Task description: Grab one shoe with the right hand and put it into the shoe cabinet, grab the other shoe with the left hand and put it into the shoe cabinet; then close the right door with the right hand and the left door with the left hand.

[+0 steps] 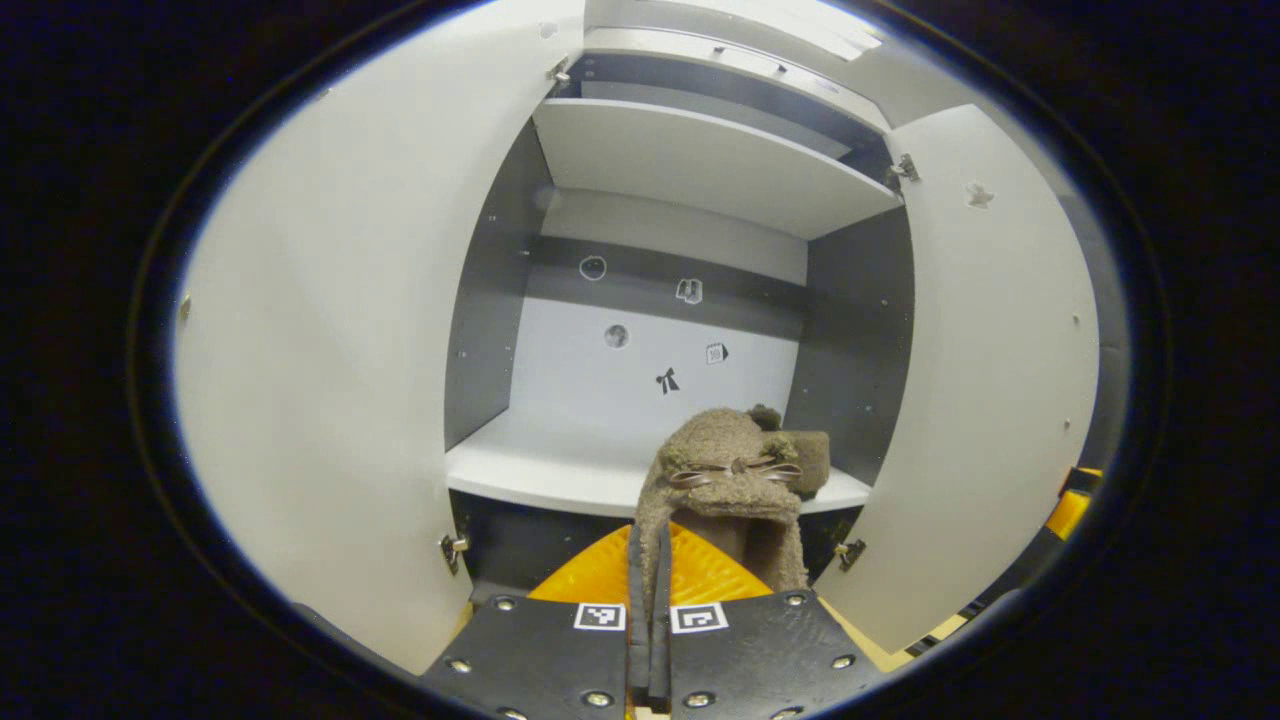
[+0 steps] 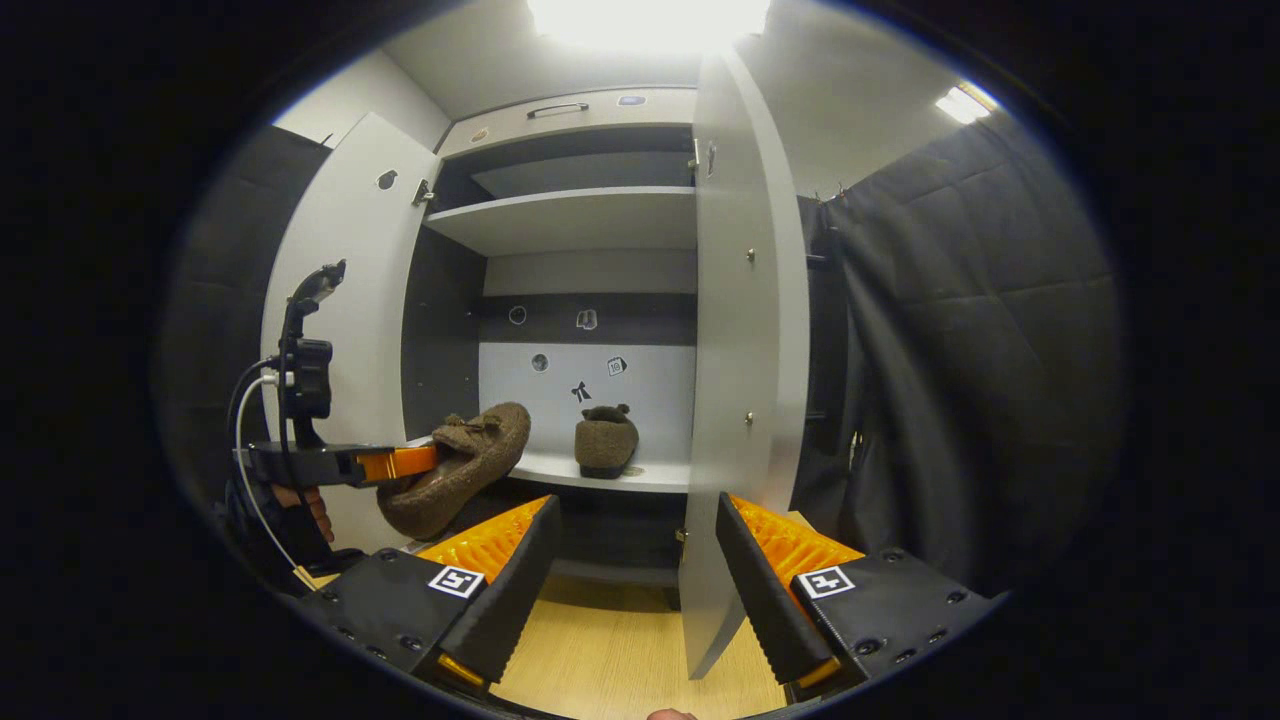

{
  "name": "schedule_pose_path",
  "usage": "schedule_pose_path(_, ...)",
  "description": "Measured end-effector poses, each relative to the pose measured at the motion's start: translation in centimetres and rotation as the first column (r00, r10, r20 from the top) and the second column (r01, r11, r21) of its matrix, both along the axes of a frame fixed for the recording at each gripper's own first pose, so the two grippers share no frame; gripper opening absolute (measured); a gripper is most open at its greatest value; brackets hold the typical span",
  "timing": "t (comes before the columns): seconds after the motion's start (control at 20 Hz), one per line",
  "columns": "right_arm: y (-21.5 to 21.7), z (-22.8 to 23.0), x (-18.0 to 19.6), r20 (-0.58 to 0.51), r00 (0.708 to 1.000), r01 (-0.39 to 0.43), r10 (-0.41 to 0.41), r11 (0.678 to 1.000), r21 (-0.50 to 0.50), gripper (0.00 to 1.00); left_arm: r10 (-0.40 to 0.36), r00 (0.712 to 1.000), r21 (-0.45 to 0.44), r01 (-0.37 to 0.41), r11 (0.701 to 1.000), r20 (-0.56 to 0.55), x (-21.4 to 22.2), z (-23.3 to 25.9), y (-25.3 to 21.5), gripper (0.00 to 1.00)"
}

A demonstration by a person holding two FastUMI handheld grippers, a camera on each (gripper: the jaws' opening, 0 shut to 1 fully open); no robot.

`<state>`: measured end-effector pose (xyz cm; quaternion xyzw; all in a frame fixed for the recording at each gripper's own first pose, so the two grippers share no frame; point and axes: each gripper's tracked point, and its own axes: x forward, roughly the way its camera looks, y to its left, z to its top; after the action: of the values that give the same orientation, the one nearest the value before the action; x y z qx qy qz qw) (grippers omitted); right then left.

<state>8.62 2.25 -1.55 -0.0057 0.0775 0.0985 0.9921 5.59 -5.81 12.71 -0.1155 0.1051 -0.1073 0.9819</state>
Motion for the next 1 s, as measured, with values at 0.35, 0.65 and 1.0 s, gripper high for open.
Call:
schedule_pose_path(0.35,-1.4,-0.5,-1.7,0.003,0.996,0.086,-0.086,0.996,-0.012,0.97,0.038,0.998,-0.032,-0.036,0.999,0.049,8.7,1.9,0.0,0.01)
schedule_pose_path(0.65,-2.3,-0.8,-2.5,-0.012,0.987,0.16,-0.16,0.987,-0.019,0.97,0.064,0.997,-0.039,-0.063,0.997,0.033,16.6,0.4,-1.2,0.01)
schedule_pose_path(1.0,-4.5,-1.1,-3.0,-0.02,0.974,0.225,-0.225,0.974,-0.013,0.97,0.091,0.995,0.022,-0.09,0.996,-0.028,20.5,-1.4,-1.3,0.07)
